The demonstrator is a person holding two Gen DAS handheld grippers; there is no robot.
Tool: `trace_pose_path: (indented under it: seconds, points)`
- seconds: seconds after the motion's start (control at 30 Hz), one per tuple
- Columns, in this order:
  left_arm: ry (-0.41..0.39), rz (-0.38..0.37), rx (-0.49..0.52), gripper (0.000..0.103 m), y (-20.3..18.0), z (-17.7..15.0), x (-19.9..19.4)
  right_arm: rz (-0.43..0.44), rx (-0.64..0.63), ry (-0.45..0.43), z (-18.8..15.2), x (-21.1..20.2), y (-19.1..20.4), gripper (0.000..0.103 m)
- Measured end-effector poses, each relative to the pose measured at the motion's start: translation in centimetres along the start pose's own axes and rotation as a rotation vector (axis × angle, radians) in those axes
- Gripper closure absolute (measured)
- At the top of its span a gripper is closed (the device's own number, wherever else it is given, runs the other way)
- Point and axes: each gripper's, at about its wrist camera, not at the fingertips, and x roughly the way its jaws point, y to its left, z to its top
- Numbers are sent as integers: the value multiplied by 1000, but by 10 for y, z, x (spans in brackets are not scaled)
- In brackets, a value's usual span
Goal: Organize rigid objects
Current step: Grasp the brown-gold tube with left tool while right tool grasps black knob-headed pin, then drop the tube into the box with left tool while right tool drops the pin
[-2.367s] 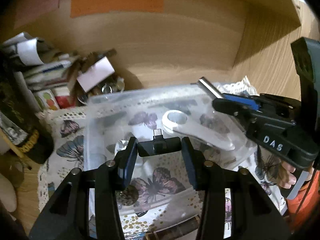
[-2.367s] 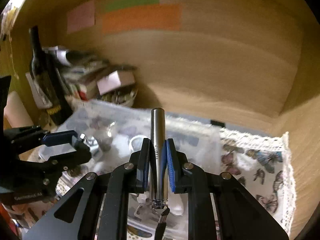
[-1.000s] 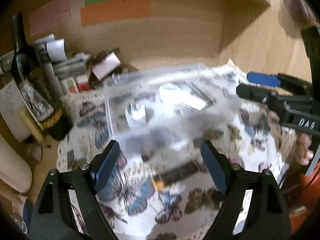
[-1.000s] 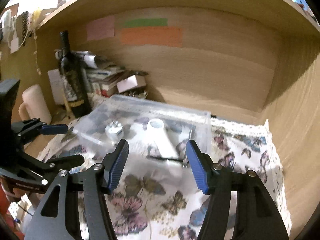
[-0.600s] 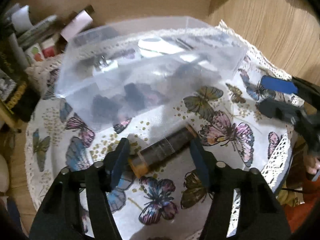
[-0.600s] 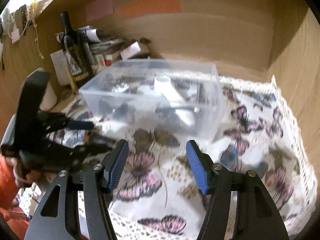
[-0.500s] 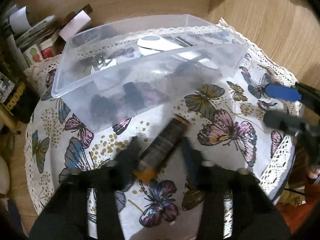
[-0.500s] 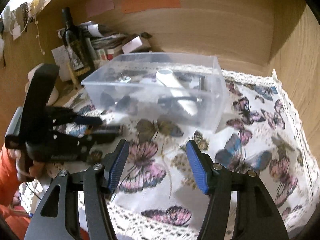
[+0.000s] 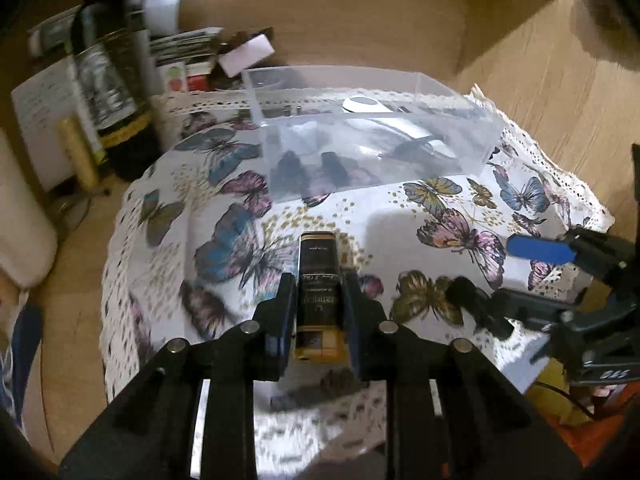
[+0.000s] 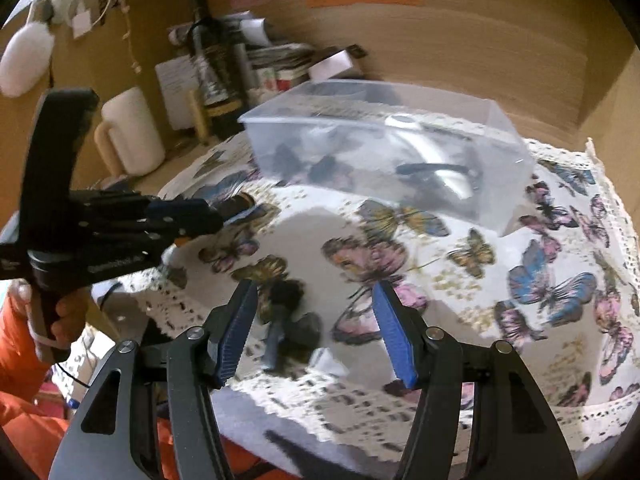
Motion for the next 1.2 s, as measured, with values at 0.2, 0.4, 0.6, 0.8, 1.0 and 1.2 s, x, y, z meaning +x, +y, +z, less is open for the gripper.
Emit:
trace_pose_path:
  seconds: [0.2,0.4,0.6,0.8,1.0,1.2]
  points:
    - [-38,5,-23,80,0,-6,-12,20,-29,63,-10,13,7,76]
    - [-90,-14,-29,80,-5,10,-21,-15,5,-15,5,-8,-5,77]
    - [-172,-28,-11,80,-12,40,-33,-85,35,-139,35,-33,-28,77]
    - [-234,-29,19,80,-20,71,-39,-133,36,-247,67,-53,-46,77]
    - [-244,-15,40,80,-23,103,-27,-150,29,-313,100,-59,-61,77]
    - [-217,-40,29,80,-19,129,-3,-139,11,-312,128,-39,-68,77]
